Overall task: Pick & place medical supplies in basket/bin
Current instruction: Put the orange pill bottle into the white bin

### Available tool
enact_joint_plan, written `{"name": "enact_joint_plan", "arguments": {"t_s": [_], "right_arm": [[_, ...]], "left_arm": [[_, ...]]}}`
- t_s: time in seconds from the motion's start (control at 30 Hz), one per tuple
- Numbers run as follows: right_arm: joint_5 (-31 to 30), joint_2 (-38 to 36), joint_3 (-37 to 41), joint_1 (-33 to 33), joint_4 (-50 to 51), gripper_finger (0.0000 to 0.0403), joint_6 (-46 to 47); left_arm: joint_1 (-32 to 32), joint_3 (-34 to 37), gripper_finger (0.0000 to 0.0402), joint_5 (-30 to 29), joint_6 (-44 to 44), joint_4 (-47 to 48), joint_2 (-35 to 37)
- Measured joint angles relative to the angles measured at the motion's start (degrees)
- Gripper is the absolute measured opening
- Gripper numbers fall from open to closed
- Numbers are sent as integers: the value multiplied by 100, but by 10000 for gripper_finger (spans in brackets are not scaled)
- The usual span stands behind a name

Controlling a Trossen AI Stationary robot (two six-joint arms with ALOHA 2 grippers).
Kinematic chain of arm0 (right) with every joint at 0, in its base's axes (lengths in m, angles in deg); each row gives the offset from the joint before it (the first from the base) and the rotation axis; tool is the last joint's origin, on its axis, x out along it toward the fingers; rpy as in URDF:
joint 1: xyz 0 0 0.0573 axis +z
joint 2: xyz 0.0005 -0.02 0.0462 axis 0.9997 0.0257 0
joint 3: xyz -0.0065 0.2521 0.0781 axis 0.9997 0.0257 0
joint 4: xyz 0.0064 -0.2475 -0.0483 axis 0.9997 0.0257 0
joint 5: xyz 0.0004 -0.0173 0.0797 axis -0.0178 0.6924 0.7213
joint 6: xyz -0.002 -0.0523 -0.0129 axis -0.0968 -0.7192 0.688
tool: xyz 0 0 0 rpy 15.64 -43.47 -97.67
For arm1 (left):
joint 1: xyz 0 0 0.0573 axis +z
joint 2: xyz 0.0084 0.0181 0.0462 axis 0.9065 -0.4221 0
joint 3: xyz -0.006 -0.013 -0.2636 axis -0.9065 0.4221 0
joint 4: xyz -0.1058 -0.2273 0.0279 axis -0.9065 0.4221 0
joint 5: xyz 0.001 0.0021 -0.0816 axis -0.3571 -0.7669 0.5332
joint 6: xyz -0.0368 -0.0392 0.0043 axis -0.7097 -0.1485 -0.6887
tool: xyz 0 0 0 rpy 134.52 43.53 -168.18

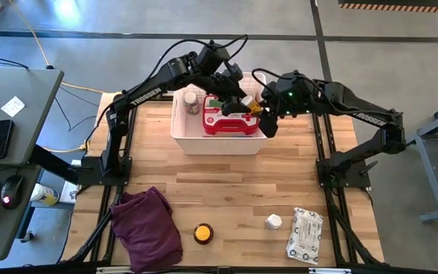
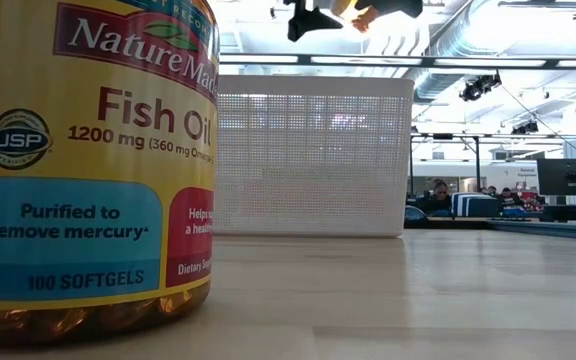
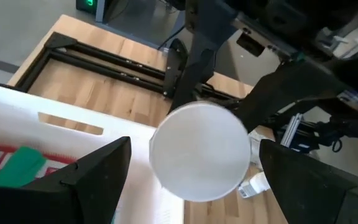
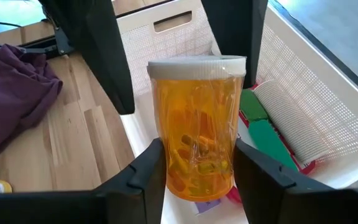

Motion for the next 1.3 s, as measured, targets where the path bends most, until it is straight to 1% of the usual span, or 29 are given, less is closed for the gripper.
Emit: {"name": "enact_joint_plan", "arguments": {"t_s": [0.3, 0.6, 0.7, 0.8, 0.9, 1.2, 1.3], "right_arm": [[-2, -2, 0, 1, 120, 152, -3], [-8, -2, 0, 1, 117, 154, -27], [-9, -2, 0, 0, 119, 152, -29], [-9, -2, 0, 1, 165, 154, -29], [-3, -2, 0, 2, 267, 156, -32], [9, -9, 0, 4, 320, 152, -36], [9, -9, 0, 2, 341, 155, -40]], "left_arm": [[1, 0, 385, -5, -201, -276, 1], [-124, -9, 385, -77, -158, -132, -53], [-166, 2, 385, -161, -160, -52, -78], [-265, -13, 380, -316, -157, -210, -121], [-272, 6, 358, -311, -208, -241, -154], [-248, 2, 267, -331, -310, -256, -144], [-248, 2, 248, -333, -310, -252, -146]]}}
